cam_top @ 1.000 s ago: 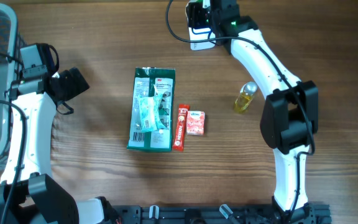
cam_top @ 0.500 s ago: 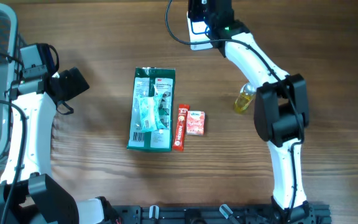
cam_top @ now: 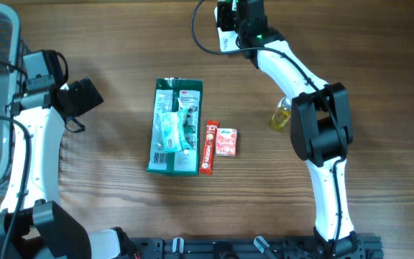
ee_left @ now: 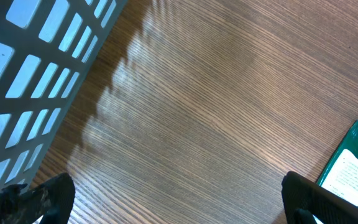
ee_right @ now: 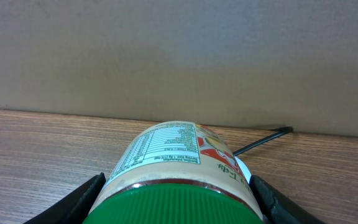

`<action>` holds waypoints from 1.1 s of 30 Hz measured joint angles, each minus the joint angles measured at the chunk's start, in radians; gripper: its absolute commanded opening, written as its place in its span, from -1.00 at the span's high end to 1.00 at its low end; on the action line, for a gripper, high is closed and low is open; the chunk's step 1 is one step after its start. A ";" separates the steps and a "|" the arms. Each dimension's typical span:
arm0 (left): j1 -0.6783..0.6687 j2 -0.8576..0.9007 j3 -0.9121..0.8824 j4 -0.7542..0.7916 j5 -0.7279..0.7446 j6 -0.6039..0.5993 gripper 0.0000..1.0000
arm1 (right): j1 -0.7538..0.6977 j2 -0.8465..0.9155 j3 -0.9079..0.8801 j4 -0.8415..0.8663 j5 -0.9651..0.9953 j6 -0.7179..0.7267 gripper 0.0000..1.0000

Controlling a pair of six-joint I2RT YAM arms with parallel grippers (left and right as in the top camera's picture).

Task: Scan the item barcode
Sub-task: 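Carry the jar rightward and set it down at the table's right side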

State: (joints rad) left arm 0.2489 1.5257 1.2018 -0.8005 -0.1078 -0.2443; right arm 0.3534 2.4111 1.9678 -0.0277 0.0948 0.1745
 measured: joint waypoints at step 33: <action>0.000 0.000 0.000 0.000 0.000 0.000 -1.00 | -0.614 -0.465 -0.626 -0.837 -0.052 0.074 -0.99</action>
State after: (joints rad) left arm 0.2489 1.5257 1.2018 -0.8005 -0.1078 -0.2443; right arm -0.2607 1.9465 1.3418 -0.8642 0.0425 0.2489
